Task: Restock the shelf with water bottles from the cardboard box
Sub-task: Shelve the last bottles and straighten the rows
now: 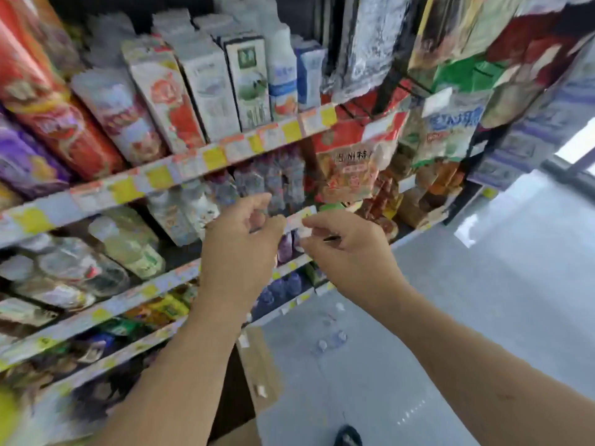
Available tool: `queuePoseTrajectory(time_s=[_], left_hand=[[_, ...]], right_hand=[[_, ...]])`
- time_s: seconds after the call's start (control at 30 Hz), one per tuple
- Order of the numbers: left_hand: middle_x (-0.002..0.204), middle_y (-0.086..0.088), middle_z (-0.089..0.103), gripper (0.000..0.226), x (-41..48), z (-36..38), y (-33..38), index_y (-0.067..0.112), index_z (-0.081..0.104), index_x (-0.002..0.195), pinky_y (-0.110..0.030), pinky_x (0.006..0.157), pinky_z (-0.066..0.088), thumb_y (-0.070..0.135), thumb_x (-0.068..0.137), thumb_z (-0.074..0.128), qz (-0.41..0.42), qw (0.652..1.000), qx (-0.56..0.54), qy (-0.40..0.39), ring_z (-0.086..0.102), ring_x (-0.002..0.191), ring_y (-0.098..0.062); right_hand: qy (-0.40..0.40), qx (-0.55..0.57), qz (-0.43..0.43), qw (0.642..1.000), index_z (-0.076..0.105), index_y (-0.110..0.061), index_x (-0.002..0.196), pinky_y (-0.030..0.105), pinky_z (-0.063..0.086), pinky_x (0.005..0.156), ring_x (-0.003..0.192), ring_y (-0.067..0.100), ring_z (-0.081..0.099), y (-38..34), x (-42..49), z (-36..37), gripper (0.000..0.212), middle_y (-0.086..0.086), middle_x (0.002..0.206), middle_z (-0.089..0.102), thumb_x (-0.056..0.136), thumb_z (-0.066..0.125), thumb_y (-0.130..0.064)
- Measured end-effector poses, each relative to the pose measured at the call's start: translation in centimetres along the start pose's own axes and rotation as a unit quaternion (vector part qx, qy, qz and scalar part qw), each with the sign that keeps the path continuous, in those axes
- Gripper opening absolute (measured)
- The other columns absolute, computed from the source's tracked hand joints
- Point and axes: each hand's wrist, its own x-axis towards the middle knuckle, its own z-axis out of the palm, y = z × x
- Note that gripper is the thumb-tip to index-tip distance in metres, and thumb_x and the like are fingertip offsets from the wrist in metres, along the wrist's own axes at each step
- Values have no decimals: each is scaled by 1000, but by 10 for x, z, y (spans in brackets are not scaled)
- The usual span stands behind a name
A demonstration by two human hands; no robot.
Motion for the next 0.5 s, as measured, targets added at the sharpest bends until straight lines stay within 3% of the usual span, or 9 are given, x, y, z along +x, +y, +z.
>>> queuePoseTrajectory(time_s=[0.07, 0.2, 0.27, 0.33, 0.4, 0.5], left_hand=[[121, 10, 65, 35, -13, 40, -28, 26, 64, 128, -16, 80, 43, 25, 92, 64, -32, 999, 8, -33, 60, 102, 2], [99, 27, 62, 35, -27, 105, -101, 26, 68, 123, 1, 67, 39, 26, 88, 65, -85, 993, 8, -87, 55, 83, 25], [105, 24, 62, 40, -30, 132, -147, 30, 67, 123, -12, 79, 46, 36, 84, 65, -116, 987, -4, -109, 58, 91, 16], [106, 21, 63, 38, -32, 159, -198, 29, 66, 123, -29, 87, 50, 32, 86, 66, -149, 981, -2, -124, 62, 97, 5], [104, 23, 64, 35, -32, 183, -245, 29, 66, 123, -26, 84, 48, 27, 88, 67, -163, 977, 2, -140, 58, 93, 15], [106, 24, 64, 38, -31, 216, -305, 30, 67, 123, -23, 82, 46, 31, 85, 65, -173, 973, 10, -155, 58, 91, 15]], right_hand=[[-2, -24, 44, 999, 74, -18, 107, 18, 52, 74, 88, 6, 63, 52, -13, 0, 22, -3, 104, 70, 86, 71, -15], [-11, -61, 147, 987, 75, -22, 106, 19, 48, 80, 86, 12, 65, 153, -33, 16, 24, -5, 102, 69, 83, 72, -13], [-19, -80, 184, 980, 75, -21, 105, 20, 47, 81, 87, 13, 64, 204, -39, 35, 22, -8, 101, 65, 84, 72, -13], [-25, -104, 216, 971, 75, -19, 105, 6, 41, 71, 83, 10, 61, 260, -45, 59, 22, -8, 99, 63, 84, 72, -12], [-29, -118, 238, 964, 75, -19, 106, -3, 36, 63, 76, 6, 58, 312, -50, 84, 23, -10, 95, 61, 84, 72, -12], [-47, -157, 259, 952, 74, -24, 108, 6, 36, 66, 73, 5, 55, 388, -57, 123, 26, -8, 96, 64, 84, 72, -16]])
